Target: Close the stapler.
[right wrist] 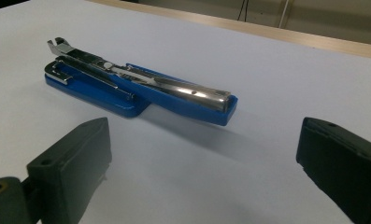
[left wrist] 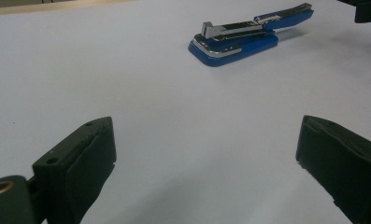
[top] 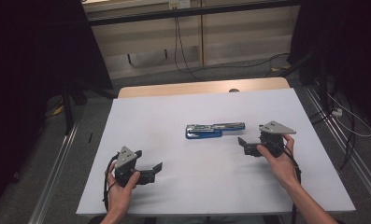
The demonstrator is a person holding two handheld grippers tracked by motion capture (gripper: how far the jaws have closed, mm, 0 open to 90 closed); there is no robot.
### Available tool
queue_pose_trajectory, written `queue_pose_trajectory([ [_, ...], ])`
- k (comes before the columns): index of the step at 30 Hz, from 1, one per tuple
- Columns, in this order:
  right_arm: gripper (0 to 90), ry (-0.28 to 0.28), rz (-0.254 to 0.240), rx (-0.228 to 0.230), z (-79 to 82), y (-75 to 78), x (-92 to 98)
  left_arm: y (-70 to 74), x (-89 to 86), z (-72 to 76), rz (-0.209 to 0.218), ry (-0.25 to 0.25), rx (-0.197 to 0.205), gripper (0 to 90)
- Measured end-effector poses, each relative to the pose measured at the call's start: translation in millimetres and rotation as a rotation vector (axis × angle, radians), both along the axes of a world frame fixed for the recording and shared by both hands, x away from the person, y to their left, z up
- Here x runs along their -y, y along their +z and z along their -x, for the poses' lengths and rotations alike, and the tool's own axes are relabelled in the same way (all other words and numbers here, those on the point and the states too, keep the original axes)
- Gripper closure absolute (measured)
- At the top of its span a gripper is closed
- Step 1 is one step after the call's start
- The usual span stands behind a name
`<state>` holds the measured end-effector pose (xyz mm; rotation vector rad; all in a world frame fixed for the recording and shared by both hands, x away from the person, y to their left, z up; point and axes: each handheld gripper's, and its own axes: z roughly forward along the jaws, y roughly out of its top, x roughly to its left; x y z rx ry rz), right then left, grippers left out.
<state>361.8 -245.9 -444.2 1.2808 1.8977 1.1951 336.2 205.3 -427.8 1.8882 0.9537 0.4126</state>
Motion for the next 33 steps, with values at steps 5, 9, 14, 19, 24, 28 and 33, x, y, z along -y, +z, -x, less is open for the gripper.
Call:
queue_pose_trajectory([
  [5,3.2,0.0,-0.002,0.024,-2.4,-0.5,-0.3,-1.0,4.0,-12.5,-0.033,-0.015,0.007,7.4],
  [9,3.2,-0.003,0.007,0.033,-4.3,-1.4,-0.9,-2.5,9.1,-20.7,-0.034,-0.003,-0.001,7.7],
  [14,3.9,-0.033,0.004,0.053,-6.8,-3.0,-0.9,-3.5,15.3,-32.9,-0.045,0.024,0.037,8.6],
  [19,4.2,-0.046,0.02,0.05,-9.6,-4.6,-1.3,-5.9,20.5,-46.8,-0.041,0.015,0.047,9.2],
  [24,5.0,-0.042,0.019,0.042,-11.1,-5.5,-0.6,-4.9,29.8,-56.4,-0.048,0.015,0.09,8.7],
  [28,4.2,-0.038,0.008,0.05,-10.5,-4.4,-1.5,-3.4,37.3,-64.6,-0.029,-0.008,0.079,7.8],
  [33,4.0,-0.022,0.001,0.055,-10.7,-3.9,-2.0,-3.6,45.7,-73.9,-0.045,-0.032,0.078,6.5],
])
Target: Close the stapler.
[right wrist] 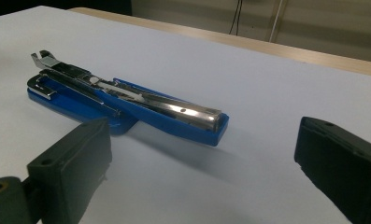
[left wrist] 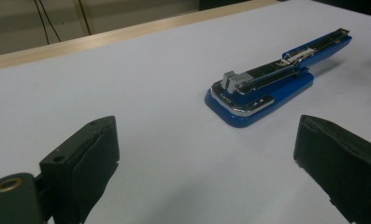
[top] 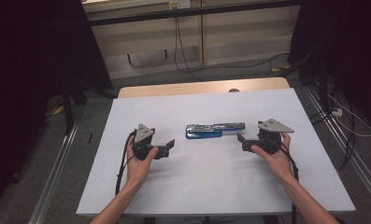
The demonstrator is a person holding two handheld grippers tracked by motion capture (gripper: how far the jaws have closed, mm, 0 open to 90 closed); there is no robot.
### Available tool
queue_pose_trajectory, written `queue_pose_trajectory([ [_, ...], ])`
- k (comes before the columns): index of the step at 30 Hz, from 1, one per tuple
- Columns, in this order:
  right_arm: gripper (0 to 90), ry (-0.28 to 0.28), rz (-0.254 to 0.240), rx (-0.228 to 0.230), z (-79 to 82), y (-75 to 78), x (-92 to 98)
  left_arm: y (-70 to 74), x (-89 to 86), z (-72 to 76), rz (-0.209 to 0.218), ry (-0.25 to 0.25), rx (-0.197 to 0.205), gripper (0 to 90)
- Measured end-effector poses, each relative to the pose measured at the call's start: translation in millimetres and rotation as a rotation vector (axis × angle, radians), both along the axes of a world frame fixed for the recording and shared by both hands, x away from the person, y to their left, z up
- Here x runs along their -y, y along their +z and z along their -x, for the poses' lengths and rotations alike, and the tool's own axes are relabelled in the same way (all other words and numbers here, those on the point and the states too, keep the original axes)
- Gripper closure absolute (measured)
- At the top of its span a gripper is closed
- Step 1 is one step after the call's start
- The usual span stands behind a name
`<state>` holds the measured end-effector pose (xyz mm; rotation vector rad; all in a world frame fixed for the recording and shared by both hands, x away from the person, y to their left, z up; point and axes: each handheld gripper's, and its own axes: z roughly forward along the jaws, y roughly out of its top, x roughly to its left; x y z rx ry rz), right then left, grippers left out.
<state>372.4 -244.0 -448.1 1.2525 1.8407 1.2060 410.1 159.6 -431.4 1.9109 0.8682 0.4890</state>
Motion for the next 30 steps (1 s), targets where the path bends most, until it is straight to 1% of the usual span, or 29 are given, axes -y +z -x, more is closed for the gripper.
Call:
queue_pose_trajectory([
  [1,4.0,0.001,-0.004,0.0,-0.3,-0.2,0.0,-0.4,1.9,-1.1,0.003,-0.004,-0.009,6.4],
  [2,4.0,0.008,-0.014,-0.003,-0.4,-0.3,-0.1,-0.5,3.4,-2.4,-0.005,-0.011,-0.007,6.3],
  [5,4.0,0.027,-0.03,-0.004,-0.3,0.9,-0.3,-1.4,9.0,-6.8,-0.009,-0.032,-0.012,6.3],
  [7,4.2,0.036,-0.031,-0.008,-1.2,0.6,-0.6,-2.1,11.9,-8.2,0.005,-0.03,0.002,6.3],
  [9,4.8,0.037,-0.031,-0.019,-1.7,-0.2,-0.9,-0.9,14.7,-11.0,-0.021,-0.038,0.004,5.9],
  [10,5.5,0.038,-0.033,-0.021,-1.9,-0.5,-0.8,0.0,16.1,-12.8,-0.036,-0.036,0.017,5.3],
  [12,8.8,0.031,-0.027,-0.016,-1.9,-0.1,-0.3,2.1,19.8,-17.6,-0.046,-0.045,0.048,5.3],
  [13,10.5,0.029,-0.026,-0.01,-1.8,0.5,0.2,2.4,22.0,-19.9,-0.03,-0.037,0.048,5.5],
  [14,10.8,0.029,-0.033,-0.01,-1.8,1.1,0.4,2.9,23.5,-22.8,-0.028,-0.04,0.04,5.4],
  [15,10.8,0.029,-0.038,-0.013,-1.7,1.5,0.5,3.1,25.6,-25.4,-0.023,-0.041,0.041,5.4],
  [16,11.0,0.029,-0.041,-0.015,-1.6,1.4,0.6,3.1,28.2,-27.2,-0.029,-0.036,0.045,5.3],
  [18,12.4,0.034,-0.035,-0.02,-2.1,0.6,0.8,2.9,32.1,-31.0,-0.014,-0.038,0.046,5.4],
  [20,13.5,0.031,-0.041,-0.03,-2.9,-0.3,1.2,3.6,36.1,-34.2,-0.018,-0.044,0.03,5.3],
  [21,14.9,0.033,-0.043,-0.033,-3.5,-0.7,1.5,3.7,37.6,-35.6,-0.013,-0.052,0.021,5.0],
  [23,17.2,0.035,-0.038,-0.036,-4.2,-1.3,2.0,4.2,39.6,-37.7,-0.021,-0.057,0.012,4.9],
  [24,18.2,0.035,-0.037,-0.038,-4.3,-1.6,2.0,3.5,40.9,-38.0,-0.008,-0.058,0.01,4.8],
  [25,18.4,0.036,-0.034,-0.038,-4.7,-1.9,2.0,2.8,41.1,-38.0,-0.004,-0.058,0.005,4.6],
  [26,19.2,0.035,-0.032,-0.038,-4.8,-2.3,1.9,1.8,41.0,-37.9,-0.001,-0.064,-0.01,4.6],
  [27,20.6,0.036,-0.032,-0.038,-4.9,-2.4,1.8,-0.4,41.9,-38.0,0.015,-0.073,-0.026,4.3],
  [29,25.7,0.038,-0.032,-0.035,-4.6,-2.3,1.1,-3.3,42.2,-38.6,0.013,-0.102,-0.059,4.2],
  [30,28.0,0.035,-0.03,-0.025,-4.3,-1.9,1.0,-4.7,42.3,-38.3,0.006,-0.105,-0.067,4.2],
])
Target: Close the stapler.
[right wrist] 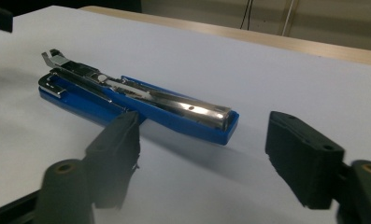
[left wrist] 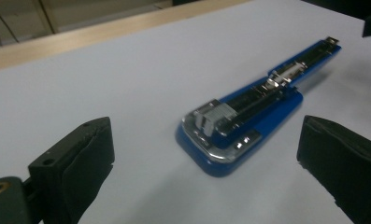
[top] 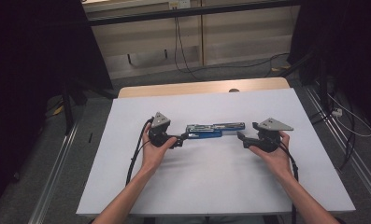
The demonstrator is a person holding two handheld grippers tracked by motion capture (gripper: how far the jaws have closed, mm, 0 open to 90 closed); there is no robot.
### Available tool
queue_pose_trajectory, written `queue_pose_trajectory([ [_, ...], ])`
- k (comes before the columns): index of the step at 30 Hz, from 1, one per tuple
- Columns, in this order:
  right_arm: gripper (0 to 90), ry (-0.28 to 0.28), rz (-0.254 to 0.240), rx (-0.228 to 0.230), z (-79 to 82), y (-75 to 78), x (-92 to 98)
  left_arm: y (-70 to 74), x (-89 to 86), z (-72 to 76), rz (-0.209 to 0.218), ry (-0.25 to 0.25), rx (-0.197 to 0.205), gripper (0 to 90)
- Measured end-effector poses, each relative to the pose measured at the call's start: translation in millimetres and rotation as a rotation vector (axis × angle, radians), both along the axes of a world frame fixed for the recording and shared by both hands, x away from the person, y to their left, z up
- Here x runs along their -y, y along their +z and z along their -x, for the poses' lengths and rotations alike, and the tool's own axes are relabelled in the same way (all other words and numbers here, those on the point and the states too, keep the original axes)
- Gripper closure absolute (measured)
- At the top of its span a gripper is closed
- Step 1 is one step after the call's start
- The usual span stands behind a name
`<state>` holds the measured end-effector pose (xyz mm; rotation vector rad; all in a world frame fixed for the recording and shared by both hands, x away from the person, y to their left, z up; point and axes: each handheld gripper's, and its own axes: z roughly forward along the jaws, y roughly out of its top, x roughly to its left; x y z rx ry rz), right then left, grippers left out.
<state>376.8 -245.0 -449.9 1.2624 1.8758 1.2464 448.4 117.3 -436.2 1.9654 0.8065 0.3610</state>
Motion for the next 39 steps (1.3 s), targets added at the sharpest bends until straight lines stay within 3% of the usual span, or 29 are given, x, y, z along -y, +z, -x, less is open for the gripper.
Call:
queue_pose_trajectory([
  [2,28.7,-0.002,-0.003,0.008,0.4,0.9,-0.4,-1.3,0.3,0.3,-0.046,0.011,0.003,4.2],
  [5,32.6,0.0,-0.005,0.001,-0.5,-0.4,0.3,-1.6,0.3,0.4,-0.048,0.017,-0.012,4.2],
  [10,44.0,0.011,-0.004,-0.018,-3.9,-4.5,2.5,-1.3,2.4,1.5,-0.036,0.02,-0.007,4.5],
  [14,48.4,0.0,-0.002,-0.024,-4.1,-4.9,3.8,-1.7,3.1,1.6,-0.053,0.03,-0.002,4.9],
  [18,56.9,-0.002,0.003,-0.033,-3.7,-5.4,5.8,-1.7,2.9,1.4,-0.048,0.03,-0.007,4.9],
  [21,66.2,0.006,0.011,-0.041,-3.4,-5.3,6.3,-1.6,5.0,2.5,-0.083,0.04,0.026,6.7],
  [27,82.5,0.037,-0.013,-0.052,-2.8,-5.0,5.6,-0.1,5.8,4.1,-0.055,0.018,0.018,6.7],
  [29,90.0,0.05,-0.006,-0.057,-2.8,-5.0,5.6,0.6,6.6,5.3,-0.068,0.021,0.019,7.7],
  [33,90.0,0.078,0.014,-0.07,-2.6,-4.6,3.5,0.9,8.2,6.3,-0.056,0.009,-0.006,19.9],
  [37,90.0,0.09,0.028,-0.084,-3.8,-6.2,1.2,-0.8,12.0,6.1,-0.038,-0.002,-0.037,39.0],
  [39,90.0,0.089,0.028,-0.089,-4.3,-6.8,1.1,-0.3,14.2,6.2,-0.055,-0.003,-0.022,49.3],
])
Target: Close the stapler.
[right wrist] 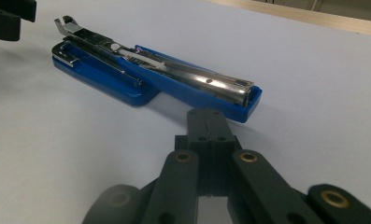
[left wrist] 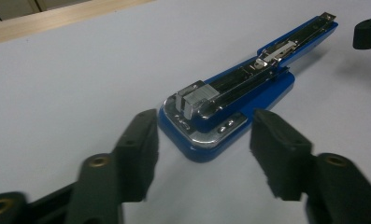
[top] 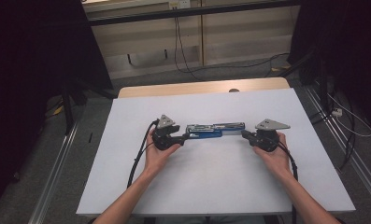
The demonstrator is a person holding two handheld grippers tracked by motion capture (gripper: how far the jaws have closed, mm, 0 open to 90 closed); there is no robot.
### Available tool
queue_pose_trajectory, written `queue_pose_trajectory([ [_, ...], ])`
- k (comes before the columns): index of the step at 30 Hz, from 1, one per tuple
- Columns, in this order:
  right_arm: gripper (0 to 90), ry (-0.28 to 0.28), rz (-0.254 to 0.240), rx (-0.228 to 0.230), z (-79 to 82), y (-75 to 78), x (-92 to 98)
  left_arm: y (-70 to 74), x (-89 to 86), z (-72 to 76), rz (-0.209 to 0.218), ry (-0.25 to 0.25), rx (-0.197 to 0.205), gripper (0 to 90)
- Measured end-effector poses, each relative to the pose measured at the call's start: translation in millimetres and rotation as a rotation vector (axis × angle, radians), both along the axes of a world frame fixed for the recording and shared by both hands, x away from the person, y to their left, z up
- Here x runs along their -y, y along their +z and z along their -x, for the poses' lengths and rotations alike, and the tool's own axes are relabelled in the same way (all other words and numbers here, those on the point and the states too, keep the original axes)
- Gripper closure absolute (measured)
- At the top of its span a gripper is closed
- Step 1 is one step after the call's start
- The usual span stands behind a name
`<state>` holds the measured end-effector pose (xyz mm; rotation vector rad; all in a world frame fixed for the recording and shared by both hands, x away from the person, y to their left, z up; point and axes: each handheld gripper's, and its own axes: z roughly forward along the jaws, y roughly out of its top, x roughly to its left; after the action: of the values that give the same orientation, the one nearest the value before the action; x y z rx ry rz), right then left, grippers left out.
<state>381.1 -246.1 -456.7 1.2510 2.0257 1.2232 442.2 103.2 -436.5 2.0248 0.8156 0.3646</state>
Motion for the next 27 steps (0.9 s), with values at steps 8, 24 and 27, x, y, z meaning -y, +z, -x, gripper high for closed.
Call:
queue_pose_trajectory([
  [8,90.0,0.021,0.038,0.001,-0.3,-0.2,-0.5,-0.9,10.4,2.9,0.002,-0.058,-0.016,81.1],
  [24,90.0,0.026,0.042,-0.033,-4.7,-0.7,1.0,-8.8,26.4,-11.7,-0.086,-0.067,-0.023,90.0],
  [27,90.0,0.025,0.046,-0.043,-5.1,-0.8,1.1,-10.8,24.5,-14.4,-0.078,-0.067,-0.029,90.0],
])
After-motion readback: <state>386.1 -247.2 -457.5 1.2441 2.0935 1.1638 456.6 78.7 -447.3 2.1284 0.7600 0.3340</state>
